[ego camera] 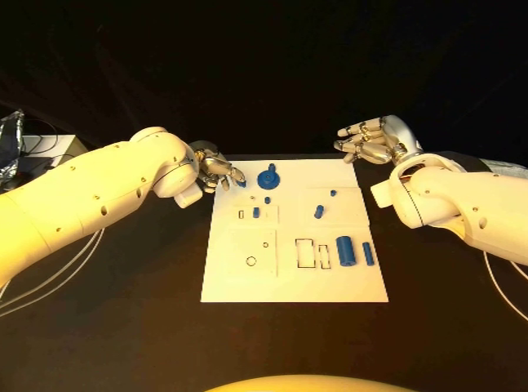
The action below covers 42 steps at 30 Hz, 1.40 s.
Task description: Assemble the parts on the task board
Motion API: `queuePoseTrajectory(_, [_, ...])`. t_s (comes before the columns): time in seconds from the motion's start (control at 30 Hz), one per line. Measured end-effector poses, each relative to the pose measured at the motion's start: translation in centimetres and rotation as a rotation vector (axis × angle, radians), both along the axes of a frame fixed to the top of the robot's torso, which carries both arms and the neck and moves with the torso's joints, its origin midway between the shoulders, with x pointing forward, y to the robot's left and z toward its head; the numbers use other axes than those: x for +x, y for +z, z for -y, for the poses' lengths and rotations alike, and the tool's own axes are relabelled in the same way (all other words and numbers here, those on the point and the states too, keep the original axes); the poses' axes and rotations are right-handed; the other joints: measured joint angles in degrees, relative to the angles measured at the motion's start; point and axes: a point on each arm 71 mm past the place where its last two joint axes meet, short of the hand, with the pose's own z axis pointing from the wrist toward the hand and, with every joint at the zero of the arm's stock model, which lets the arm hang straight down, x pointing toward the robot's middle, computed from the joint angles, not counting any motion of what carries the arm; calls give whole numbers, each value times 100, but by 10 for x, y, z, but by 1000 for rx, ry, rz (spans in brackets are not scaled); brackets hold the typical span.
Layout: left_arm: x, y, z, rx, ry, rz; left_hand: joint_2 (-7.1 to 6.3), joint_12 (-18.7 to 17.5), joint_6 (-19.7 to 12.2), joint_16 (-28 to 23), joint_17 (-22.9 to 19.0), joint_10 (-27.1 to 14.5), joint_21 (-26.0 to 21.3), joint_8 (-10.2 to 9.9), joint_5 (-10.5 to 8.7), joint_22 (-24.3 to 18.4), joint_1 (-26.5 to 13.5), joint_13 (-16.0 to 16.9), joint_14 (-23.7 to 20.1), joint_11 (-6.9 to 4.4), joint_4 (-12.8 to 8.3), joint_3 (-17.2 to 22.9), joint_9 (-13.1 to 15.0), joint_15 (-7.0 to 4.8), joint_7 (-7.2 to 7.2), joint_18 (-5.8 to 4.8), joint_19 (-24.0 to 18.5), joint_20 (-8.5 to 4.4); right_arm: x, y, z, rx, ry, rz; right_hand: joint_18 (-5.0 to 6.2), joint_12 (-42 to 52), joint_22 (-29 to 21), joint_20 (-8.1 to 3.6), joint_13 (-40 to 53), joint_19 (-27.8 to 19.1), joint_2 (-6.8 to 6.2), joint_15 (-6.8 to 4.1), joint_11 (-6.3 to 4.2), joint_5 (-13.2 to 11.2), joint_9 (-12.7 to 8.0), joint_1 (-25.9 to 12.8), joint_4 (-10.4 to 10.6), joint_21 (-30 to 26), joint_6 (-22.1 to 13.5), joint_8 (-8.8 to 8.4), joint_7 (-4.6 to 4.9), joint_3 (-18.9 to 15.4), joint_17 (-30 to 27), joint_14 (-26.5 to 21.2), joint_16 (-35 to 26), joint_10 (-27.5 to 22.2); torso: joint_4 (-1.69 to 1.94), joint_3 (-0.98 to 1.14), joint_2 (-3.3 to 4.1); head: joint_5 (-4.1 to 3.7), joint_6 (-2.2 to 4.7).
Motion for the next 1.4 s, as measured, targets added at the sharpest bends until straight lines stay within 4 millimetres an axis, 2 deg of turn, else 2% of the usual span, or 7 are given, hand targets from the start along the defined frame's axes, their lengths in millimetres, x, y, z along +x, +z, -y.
queuePoseTrajectory(0.4, [-28, -11, 4, 26, -12, 2, -53, -32, 34, 34, 39, 90, 49, -47, 77, 37, -53, 38, 9, -32, 19, 19, 156, 7, -8, -2, 50, -50, 0, 0, 4, -3, -8, 1, 0, 0, -21, 21, -2, -21, 0, 0, 0, 0, 0, 0, 0, 0, -16, 0, 16, 0, -17, 0, 0, 0, 34, -7, -73, 18, -49])
queuePoseTrajectory(0.5, [-34, -19, 4, 30, -4, -2, -68, -32, 61, 34, 45, 112, 67, -48, 78, 37, -68, 38, 28, -31, 18, 19, 160, -12, -22, -2, 50, -51, 0, 0, 5, -2, -7, 3, 1, -36, -50, 32, -11, -78, 0, 32, 16, 0, 0, 0, 15, 0, -1, 0, 31, 86, -95, -32, -79, -16, 40, -8, -81, 21, -57])
queuePoseTrajectory(0.7, [-42, -31, 4, 33, 15, 0, -29, -32, 91, 34, 50, 155, 67, -74, 31, 45, -105, 39, 28, -54, 17, 20, 185, -12, -51, -1, 71, -31, 0, 1, 5, 2, 1, 9, 1, -36, -194, 132, -18, -216, -26, 112, 83, 0, -149, -26, 0, -142, 2, 0, 38, 337, -627, -196, -134, -123, 43, -10, -80, 32, -66])
queuePoseTrajectory(0.83, [-45, -35, 5, 40, 22, 6, -29, -32, 93, 34, 50, 162, 67, -77, 23, 45, -104, 15, 28, -60, 17, 20, 210, -12, -52, -1, 71, -30, 0, 1, 4, 6, 6, 12, 1, -35, -347, 146, -18, -202, -61, 112, 82, 0, -197, -61, 9, -242, 2, 0, 38, 408, -1067, -196, -134, -123, 40, -9, -73, 37, -77])
queuePoseTrajectory(0.93, [-47, -39, 5, 51, 26, 8, -28, -32, 93, 34, 50, 163, 67, -78, 21, 45, -104, 14, 28, -59, 14, 23, 219, -12, -53, -2, 71, -31, 0, 1, 4, 8, 10, 13, 0, -35, -444, 167, -18, -206, -61, 155, 107, 0, -198, -61, 23, -321, 1, 0, 40, 436, -1266, -240, -136, -179, 40, -8, -71, 40, -82])
queuePoseTrajectory(1.17, [-50, -50, 7, 71, 28, 6, -27, -32, 98, 34, 49, 171, 67, -93, 9, 45, -103, 0, 28, -50, 13, 23, 220, -12, -58, -2, 71, -31, -1, 1, 4, 14, 18, 17, 1, -60, -712, 331, -25, -368, -71, 287, 173, 0, -209, -71, 19, -600, -51, 0, 92, 636, -1779, -595, -156, -298, 37, -8, -70, 38, -103])
queuePoseTrajectory(1.4, [-49, -53, 6, 89, 32, 12, -27, -32, 98, 34, 49, 180, 67, -99, -10, 44, -102, -15, 28, -41, 13, 23, 219, -12, -59, -1, 70, -31, -1, 2, 4, 22, 25, 22, 2, -60, -993, 370, -30, -327, -106, 317, 194, 0, -220, -106, 41, -753, -94, 0, 134, 708, -2197, -626, -156, -359, 31, -3, -69, 37, -115])
